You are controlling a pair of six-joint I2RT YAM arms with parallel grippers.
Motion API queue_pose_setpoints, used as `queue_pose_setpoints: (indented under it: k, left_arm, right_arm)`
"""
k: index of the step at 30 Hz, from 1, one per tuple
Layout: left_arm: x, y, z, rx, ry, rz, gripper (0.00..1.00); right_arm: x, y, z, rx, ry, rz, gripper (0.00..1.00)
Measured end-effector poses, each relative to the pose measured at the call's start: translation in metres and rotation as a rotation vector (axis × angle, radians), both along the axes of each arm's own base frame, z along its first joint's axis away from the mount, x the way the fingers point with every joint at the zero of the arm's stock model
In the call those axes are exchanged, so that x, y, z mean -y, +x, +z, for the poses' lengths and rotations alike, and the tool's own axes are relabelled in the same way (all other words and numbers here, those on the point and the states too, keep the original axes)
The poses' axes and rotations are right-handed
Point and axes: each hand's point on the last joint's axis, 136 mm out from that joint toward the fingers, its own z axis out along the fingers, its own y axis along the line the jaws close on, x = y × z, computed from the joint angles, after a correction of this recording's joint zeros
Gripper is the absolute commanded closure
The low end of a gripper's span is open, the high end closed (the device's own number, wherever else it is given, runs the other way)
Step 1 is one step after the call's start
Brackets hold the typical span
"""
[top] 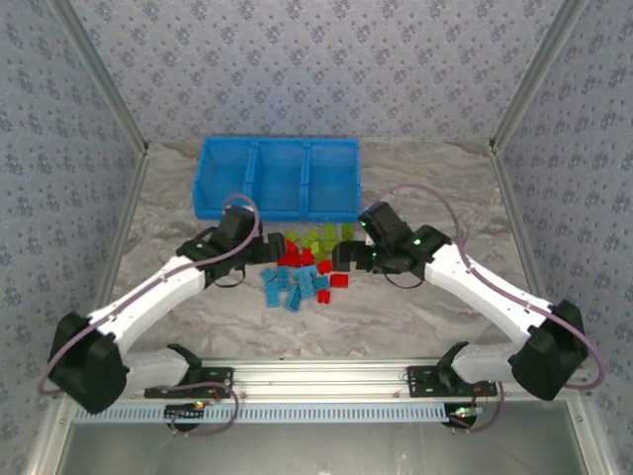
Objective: Sort the legos into containers by color
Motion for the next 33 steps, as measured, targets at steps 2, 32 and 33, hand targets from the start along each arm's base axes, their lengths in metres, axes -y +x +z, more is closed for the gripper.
queue_pose_setpoints:
  k: [2, 32, 33]
  left_arm:
    - [-0.004, -0.006, -0.023, -0.087, 0.032, 0.034, 0.26]
    - [-0.017, 0.054, -0.104, -0.25, 0.019, 0.17, 0.71]
    - [-0.018, 0.054, -0.103, -0.244, 0.016, 0.17, 0.74]
  right_arm:
    - [-0.01, -0.003, -0.004, -0.013, -0.02, 0.015, 0.0]
    - [-0.017, -0.004, 0.0, 0.019, -0.165, 0.006, 0.0]
    - [-0.018, -0.004, 0.0, 0.021, -0.165, 0.007, 0.0]
